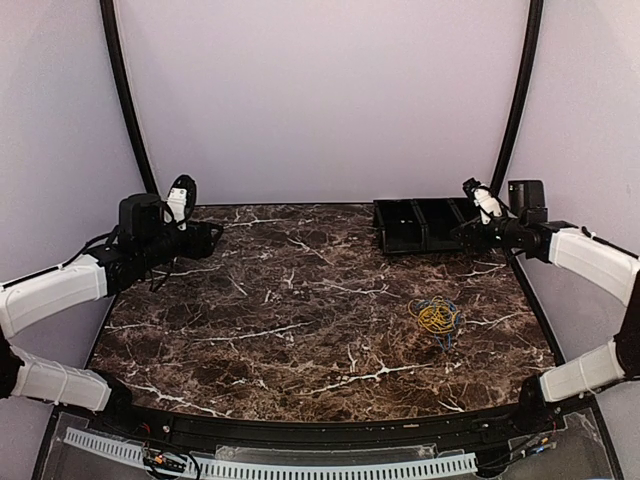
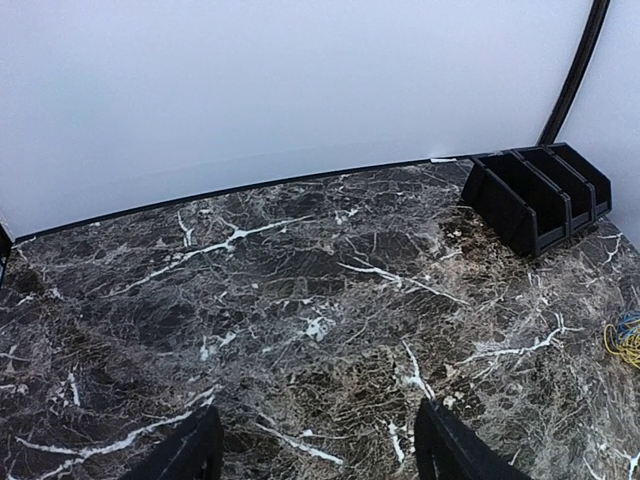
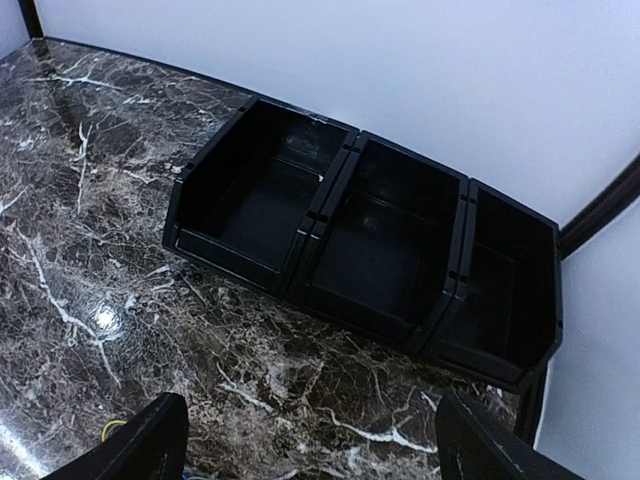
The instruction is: Untangle the cables
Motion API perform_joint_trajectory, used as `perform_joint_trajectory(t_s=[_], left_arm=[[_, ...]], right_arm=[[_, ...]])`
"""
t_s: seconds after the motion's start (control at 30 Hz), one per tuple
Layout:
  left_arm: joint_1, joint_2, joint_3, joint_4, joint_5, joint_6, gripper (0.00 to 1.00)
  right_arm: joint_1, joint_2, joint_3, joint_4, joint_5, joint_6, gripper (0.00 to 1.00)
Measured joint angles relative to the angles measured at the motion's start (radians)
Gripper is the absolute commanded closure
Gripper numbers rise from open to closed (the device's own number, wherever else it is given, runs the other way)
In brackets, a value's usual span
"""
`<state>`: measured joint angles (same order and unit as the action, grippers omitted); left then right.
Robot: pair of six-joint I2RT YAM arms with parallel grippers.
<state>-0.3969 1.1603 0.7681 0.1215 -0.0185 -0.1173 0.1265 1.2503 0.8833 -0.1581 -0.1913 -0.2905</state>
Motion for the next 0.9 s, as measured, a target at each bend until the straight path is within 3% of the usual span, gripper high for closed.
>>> perform_joint_trajectory(t_s=[0.13, 0.27, 0.63, 0.9], left_arm=[[-0.007, 0.000, -0.019, 0.041, 0.038, 0.010, 0.32], [-0.024, 0.000, -0.025, 0.068, 0.060, 0.026, 0.33], [-0.103, 0.005, -0.026, 0.094, 0.087, 0.075, 0.33], [-0.126, 0.025, -0.026, 0.094, 0.090, 0.095, 0.32]], right_arm=[[0.034, 0.141, 0.087, -0.009, -0.013, -0.039, 0.31], [0.058, 0.282, 0.202, -0.032, -0.032, -0.058, 0.34], [0.074, 0.575, 0.449, -0.077, -0.071, -0.002, 0.20], [0.076, 0.768, 0.611, -0.111, -0.077, 0.060, 0.19]])
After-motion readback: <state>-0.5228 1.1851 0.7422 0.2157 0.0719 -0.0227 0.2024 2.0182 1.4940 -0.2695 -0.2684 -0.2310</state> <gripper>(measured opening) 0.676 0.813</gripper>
